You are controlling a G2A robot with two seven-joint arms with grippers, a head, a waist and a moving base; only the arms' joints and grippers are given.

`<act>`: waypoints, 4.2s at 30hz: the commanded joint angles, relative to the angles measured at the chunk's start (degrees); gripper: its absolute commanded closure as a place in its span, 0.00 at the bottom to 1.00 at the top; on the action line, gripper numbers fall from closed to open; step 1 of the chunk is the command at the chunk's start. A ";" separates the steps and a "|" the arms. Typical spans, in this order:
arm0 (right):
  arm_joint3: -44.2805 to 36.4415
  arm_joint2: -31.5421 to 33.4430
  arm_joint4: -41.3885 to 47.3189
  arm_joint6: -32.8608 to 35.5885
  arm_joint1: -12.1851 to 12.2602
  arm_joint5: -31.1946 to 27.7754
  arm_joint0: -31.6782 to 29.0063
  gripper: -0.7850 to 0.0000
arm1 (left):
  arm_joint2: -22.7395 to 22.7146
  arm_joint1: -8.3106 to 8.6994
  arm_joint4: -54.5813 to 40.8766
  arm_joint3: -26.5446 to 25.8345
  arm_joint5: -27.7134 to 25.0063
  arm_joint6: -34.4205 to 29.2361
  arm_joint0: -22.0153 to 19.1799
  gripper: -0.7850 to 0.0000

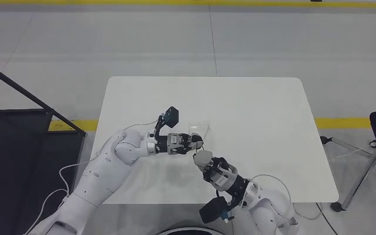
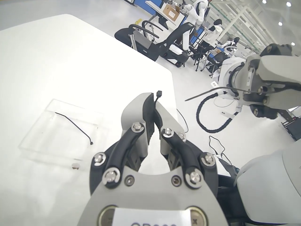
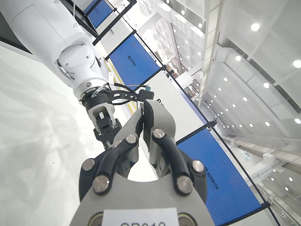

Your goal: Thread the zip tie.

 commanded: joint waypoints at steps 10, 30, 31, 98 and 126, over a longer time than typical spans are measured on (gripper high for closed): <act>0.59 -0.71 0.04 1.49 0.34 1.41 0.85 1.00 | 0.54 0.64 -4.17 -0.26 0.44 -3.26 -0.65 1.00; 0.73 -1.48 0.79 1.96 1.07 2.14 1.20 1.00 | 1.58 1.04 -4.89 -0.78 1.69 -3.75 -1.14 1.00; 0.75 -1.51 0.85 2.10 1.10 2.14 1.27 1.00 | 1.61 1.07 -4.79 -0.81 1.59 -3.76 -1.16 1.00; 1.45 -2.93 1.55 4.47 2.88 3.03 2.72 1.00 | 3.59 1.87 -6.31 -0.50 1.98 -3.29 -2.00 1.00; 1.06 -3.74 -2.36 6.95 4.14 -4.11 3.89 1.00 | 3.44 2.31 -6.25 -1.08 1.84 -3.13 -1.87 1.00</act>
